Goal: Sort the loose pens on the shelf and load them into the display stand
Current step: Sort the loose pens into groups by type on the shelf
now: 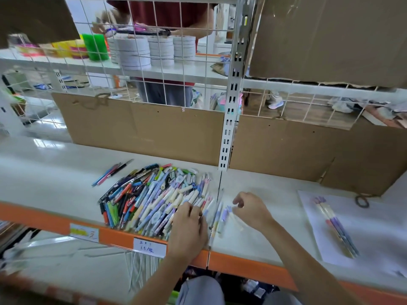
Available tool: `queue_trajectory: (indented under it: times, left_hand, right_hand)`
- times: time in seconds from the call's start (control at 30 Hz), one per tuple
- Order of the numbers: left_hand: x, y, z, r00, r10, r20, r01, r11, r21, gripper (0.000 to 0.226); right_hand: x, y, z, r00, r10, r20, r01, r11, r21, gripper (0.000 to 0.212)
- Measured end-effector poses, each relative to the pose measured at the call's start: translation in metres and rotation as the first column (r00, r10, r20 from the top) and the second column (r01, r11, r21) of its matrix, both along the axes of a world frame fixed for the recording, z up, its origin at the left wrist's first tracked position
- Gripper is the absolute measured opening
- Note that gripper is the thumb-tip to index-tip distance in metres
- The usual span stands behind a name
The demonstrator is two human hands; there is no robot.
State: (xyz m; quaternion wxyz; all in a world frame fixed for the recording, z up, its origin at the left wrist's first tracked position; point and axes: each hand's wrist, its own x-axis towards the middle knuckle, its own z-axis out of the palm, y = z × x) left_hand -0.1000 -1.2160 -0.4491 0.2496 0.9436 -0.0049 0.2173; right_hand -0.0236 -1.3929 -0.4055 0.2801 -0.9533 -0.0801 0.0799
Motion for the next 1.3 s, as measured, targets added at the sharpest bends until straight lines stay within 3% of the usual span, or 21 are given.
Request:
queue_trajectory:
  times: [0.1,0.2,0.33,0.53,0.67,0.73,0.8,0.87,0.93,1.03,1.2,1.3]
  left_hand:
    - [-0.001,0.000,0.000,0.998,-0.019,0.057,0.020,1.000,-0.009,0.020]
    - [-0.003,0.001,0.000,0.996,-0.030,0.079,0.032,0.999,-0.030,0.021]
    - [-0.003,0.003,-0.003,0.999,-0.030,0.028,0.031,0.999,-0.029,0.029]
    - [-0.005,0.007,0.011,1.000,-0.009,0.002,0.010,0.980,-0.201,0.011]
    - [-0.004,0.015,0.008,0.999,0.020,-0.035,-0.024,0.993,-0.118,0.024]
    - [-0.008,0.017,0.006,1.000,-0.029,0.008,0.030,0.996,-0.085,0.038]
    - [-0.013,0.014,0.007,0.996,-0.088,0.028,0.090,0.993,-0.081,0.037]
    - [-0.017,0.010,0.006,0.991,-0.111,0.076,0.116,0.991,-0.068,0.029]
    - [-0.021,0.006,0.007,0.989,-0.098,0.115,0.103,0.994,-0.042,0.021]
    - [-0.025,-0.001,0.012,0.988,-0.121,0.097,0.127,0.990,-0.054,0.013]
    - [-0.026,-0.008,0.015,0.986,-0.129,0.104,0.136,0.988,-0.070,0.010]
    - [-0.026,-0.009,0.015,0.986,-0.143,0.089,0.150,0.986,-0.076,0.024]
  right_hand:
    - [-0.014,-0.003,-0.008,0.996,0.040,-0.083,-0.040,0.999,-0.003,0.014]
    - [-0.022,-0.004,-0.008,0.997,-0.022,-0.078,0.029,0.996,0.083,0.013]
    - [-0.030,-0.009,-0.002,0.995,-0.077,-0.070,0.089,0.976,0.197,0.010]
    - [-0.033,-0.009,0.001,0.992,-0.026,-0.120,0.030,0.999,0.030,0.020]
    - [-0.031,-0.002,0.002,0.998,-0.050,-0.050,0.049,0.999,-0.017,0.021]
    - [-0.032,0.003,0.005,0.996,-0.087,-0.022,0.089,0.991,0.104,0.017]
    - [-0.035,0.005,0.013,0.982,-0.149,-0.111,0.183,0.892,0.413,0.010]
    - [-0.041,0.004,0.023,0.958,-0.102,-0.267,0.272,0.615,0.740,0.008]
    - [-0.046,0.000,0.030,0.947,-0.028,-0.320,0.305,0.390,0.869,0.009]
    - [-0.051,-0.005,0.034,0.953,-0.028,-0.302,0.292,0.355,0.888,0.005]
    - [-0.048,-0.012,0.032,0.951,-0.161,-0.265,0.305,0.323,0.896,0.004]
    - [-0.052,-0.015,0.031,0.957,-0.104,-0.270,0.289,0.377,0.880,0.006]
